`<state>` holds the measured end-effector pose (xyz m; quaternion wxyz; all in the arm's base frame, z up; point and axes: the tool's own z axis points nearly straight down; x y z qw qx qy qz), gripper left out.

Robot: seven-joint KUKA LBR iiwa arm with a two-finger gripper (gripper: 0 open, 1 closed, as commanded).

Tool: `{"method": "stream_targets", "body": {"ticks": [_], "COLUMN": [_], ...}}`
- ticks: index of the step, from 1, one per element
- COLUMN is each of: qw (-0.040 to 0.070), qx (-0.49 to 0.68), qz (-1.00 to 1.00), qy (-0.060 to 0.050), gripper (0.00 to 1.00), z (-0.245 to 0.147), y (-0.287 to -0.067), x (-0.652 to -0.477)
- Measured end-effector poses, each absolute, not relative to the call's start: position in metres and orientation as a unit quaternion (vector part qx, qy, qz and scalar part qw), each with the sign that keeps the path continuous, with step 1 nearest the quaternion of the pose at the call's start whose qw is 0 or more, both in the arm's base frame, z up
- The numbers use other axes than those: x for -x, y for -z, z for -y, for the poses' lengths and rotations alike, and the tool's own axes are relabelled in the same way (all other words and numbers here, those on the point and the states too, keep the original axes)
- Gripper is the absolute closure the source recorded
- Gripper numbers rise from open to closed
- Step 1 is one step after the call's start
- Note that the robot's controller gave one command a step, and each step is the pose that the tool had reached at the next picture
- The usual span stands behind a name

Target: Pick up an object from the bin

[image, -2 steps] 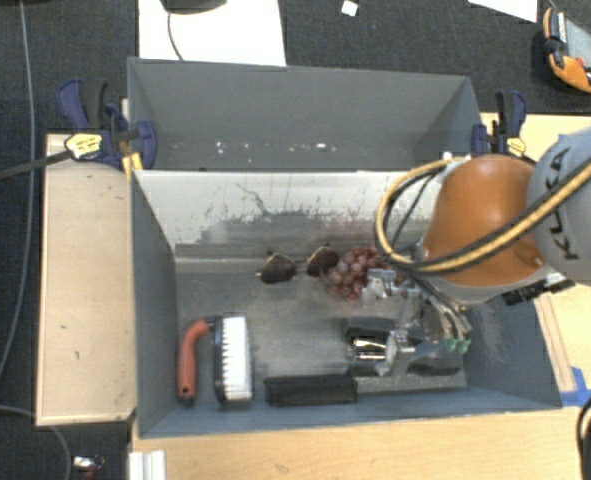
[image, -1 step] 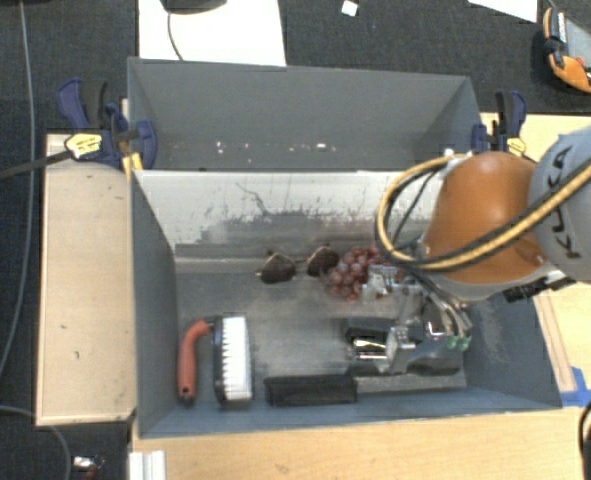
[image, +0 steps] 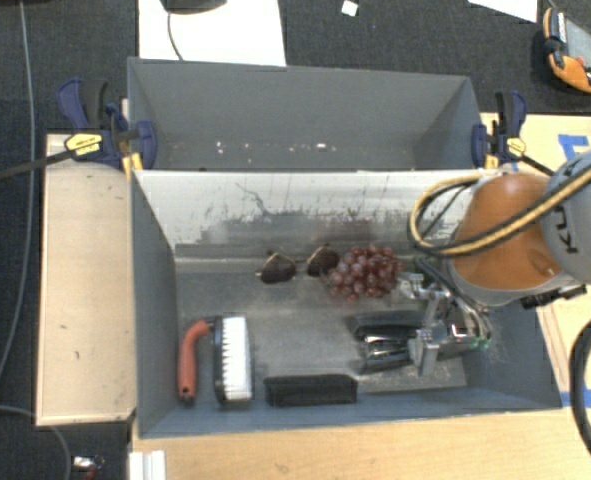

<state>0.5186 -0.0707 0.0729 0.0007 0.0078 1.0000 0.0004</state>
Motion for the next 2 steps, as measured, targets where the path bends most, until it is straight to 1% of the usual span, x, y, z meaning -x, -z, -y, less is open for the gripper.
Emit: {"method": "stream_targets", "body": {"ticks": [1, 2], "qw": [0.003, 0.003], "qx": [-0.003, 0.047], "qz": [-1.0, -0.999], "qy": [-0.001, 0.0], "gripper": [0.0, 0.0], "z": [0.055, 0.132], "y": [-0.121, -0.1], "x": [-0.485, -0.479]}}
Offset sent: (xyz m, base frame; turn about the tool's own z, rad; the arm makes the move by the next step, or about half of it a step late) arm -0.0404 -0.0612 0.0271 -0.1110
